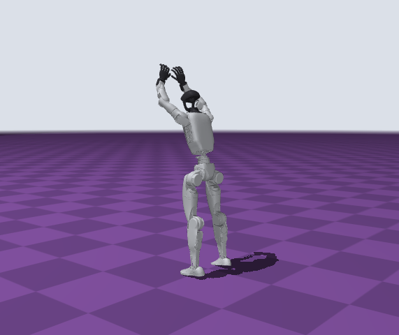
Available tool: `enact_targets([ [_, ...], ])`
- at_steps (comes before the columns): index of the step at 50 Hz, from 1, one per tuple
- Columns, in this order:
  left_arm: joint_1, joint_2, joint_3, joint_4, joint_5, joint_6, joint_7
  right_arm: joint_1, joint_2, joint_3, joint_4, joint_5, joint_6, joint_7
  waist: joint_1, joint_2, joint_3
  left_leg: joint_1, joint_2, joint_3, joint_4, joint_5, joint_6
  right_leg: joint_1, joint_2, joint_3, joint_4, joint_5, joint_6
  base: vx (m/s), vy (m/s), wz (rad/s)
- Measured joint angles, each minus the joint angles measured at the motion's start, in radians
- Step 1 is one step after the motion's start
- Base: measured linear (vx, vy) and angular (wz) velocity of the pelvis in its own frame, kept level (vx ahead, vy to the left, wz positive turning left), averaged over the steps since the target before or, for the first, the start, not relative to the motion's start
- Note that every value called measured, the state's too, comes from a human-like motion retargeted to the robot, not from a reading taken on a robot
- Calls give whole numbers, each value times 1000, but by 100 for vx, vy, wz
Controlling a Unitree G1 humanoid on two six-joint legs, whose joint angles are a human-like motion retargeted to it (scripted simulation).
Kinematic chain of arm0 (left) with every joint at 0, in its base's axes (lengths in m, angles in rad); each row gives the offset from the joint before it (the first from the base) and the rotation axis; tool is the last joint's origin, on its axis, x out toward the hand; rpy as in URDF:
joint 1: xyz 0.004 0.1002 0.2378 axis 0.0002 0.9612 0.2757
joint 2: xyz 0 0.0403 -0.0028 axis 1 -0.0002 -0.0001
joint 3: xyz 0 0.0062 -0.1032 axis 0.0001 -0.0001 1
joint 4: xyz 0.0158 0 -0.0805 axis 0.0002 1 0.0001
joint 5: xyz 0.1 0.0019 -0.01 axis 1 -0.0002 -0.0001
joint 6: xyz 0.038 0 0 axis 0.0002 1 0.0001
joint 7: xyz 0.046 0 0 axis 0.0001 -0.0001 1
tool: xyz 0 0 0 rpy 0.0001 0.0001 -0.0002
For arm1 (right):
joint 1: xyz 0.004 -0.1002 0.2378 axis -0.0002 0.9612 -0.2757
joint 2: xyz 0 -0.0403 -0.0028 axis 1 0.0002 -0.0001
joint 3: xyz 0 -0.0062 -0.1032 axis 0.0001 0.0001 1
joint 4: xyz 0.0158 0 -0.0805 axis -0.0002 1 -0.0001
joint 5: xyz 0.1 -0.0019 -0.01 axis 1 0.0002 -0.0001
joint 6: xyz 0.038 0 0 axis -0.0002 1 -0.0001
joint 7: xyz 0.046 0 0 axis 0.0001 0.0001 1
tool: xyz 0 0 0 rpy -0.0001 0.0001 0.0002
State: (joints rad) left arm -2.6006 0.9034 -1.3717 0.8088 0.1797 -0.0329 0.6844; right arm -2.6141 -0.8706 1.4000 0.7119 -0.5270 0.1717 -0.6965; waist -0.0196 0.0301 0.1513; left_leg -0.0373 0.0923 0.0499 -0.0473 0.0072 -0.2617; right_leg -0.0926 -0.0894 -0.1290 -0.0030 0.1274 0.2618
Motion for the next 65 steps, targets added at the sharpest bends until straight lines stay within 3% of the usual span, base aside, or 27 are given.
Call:
enact_targets([
  [5,268,-112,30,229,-164,-52,-56,265,150,0,205,34,-28,32,-48,-28,125,-60,-16,-13,-26,60,13,-52,-14,-21,-21,43,0,-29,-3,20],
  [8,466,-220,-5,394,-201,-59,-268,474,246,0,373,131,-90,276,-56,-60,174,-95,-35,-19,-38,84,25,-76,-31,-27,-45,62,0,-21,0,19],
  [12,722,-297,66,485,-223,-29,-721,690,333,-1,509,377,-122,715,-52,-51,227,-132,-43,-21,-39,95,24,-103,-36,-35,-63,75,-17,-13,-1,8],
  [14,827,-293,132,471,-221,-17,-790,764,347,-17,520,406,-117,762,-59,-43,250,-144,-43,-21,-40,98,25,-114,-37,-35,-63,76,-25,-3,-1,1],
  [20,1117,-289,322,398,-106,-34,-592,1007,292,-179,451,292,-134,555,-59,-37,254,-158,-42,-13,15,56,48,-129,-41,-37,-6,39,-27,1,0,-1],
  [22,1235,-275,395,357,-139,-42,-540,1114,287,-252,427,301,-134,479,-60,-40,214,-148,-41,-18,-15,75,46,-122,-37,-29,-35,58,-25,10,2,-3],
  [23,1311,-277,452,335,-112,-48,-536,1189,280,-319,404,292,-142,464,-61,-41,194,-158,-40,-12,43,32,49,-124,-41,-36,10,29,-20,13,3,0],
  [25,1413,-270,530,287,-140,-60,-454,1282,264,-373,365,314,-142,392,-54,-44,172,-131,-41,-21,-19,71,49,-106,-36,-25,-37,61,-26,10,4,-6],
  [32,1906,-273,853,53,33,-125,-252,1730,225,-597,180,256,-196,260,-45,-53,112,-67,-44,-24,-12,34,53,-49,-41,-28,-17,39,-21,13,7,0],
  [37,2265,-331,1002,43,36,-130,-314,2064,261,-750,146,200,-211,326,-27,-62,78,-22,-41,-9,-5,-3,63,-17,-39,-15,-1,21,-20,13,9,-17],
  [45,2668,-459,1179,301,58,-103,-500,2554,368,-919,239,152,-202,437,15,-91,47,47,-31,31,3,-66,74,8,-31,32,47,-8,-18,6,11,-27],
  [50,2827,-468,1306,245,34,-113,-420,2734,379,-1030,174,179,-224,483,32,-132,69,81,-32,64,-31,-82,62,-10,-26,80,83,-36,0,-7,11,-35],
  [55,2921,-421,1367,-45,9,-134,-220,2782,337,-1098,-4,167,-226,379,44,-172,96,60,-35,94,-40,-88,56,-68,-21,141,112,-50,0,-17,8,-33],
  [65,2646,-284,1254,-330,64,-150,-75,2535,284,-1034,-223,157,-209,265,19,-199,185,-16,-78,73,-40,-67,68,-130,-64,203,103,-30,-2,-18,6,9],
])
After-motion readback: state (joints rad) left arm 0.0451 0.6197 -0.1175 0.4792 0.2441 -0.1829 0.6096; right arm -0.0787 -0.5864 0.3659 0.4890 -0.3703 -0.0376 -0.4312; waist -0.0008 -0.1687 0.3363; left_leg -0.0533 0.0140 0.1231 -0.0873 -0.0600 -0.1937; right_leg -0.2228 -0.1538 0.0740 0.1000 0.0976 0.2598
